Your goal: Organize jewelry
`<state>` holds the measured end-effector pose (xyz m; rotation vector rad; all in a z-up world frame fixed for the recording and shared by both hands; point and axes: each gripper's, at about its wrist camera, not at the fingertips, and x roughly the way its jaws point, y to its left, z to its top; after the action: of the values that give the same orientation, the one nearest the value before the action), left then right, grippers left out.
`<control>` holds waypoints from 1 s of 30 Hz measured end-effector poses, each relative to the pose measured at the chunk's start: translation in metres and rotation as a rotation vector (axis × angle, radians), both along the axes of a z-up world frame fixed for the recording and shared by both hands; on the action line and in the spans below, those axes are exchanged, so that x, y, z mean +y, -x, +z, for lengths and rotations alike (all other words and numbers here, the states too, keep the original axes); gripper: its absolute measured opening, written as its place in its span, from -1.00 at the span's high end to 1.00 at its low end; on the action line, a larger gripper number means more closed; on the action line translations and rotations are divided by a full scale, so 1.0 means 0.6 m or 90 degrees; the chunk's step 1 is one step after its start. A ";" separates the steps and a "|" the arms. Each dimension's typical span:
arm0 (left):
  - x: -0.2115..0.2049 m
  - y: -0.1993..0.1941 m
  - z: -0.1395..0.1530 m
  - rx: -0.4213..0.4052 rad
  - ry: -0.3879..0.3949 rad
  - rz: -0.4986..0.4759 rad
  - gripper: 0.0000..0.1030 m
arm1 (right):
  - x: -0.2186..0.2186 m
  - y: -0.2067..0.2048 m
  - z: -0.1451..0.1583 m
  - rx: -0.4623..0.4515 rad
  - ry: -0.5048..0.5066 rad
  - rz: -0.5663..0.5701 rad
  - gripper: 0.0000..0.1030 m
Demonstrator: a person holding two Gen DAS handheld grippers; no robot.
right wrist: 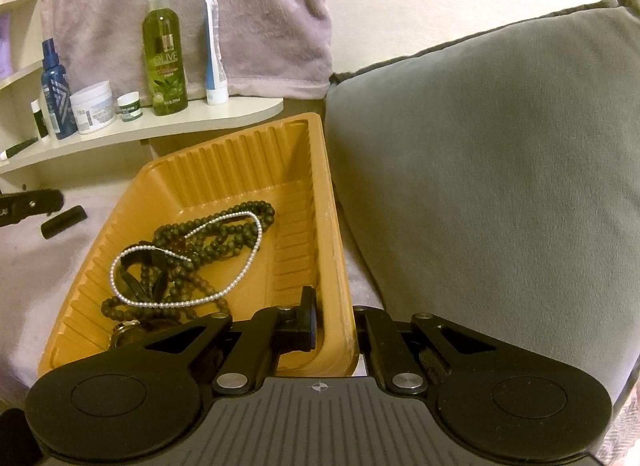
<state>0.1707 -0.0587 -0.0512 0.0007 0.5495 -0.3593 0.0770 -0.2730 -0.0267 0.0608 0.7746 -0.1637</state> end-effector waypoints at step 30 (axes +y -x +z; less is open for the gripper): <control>-0.132 0.033 -0.022 0.023 -0.024 -0.165 0.45 | 0.001 0.001 0.004 0.000 -0.004 -0.001 0.90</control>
<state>0.1510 -0.1380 -0.0646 0.1027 0.5932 -0.6016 0.0764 -0.2723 -0.0242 0.0675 0.7753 -0.1627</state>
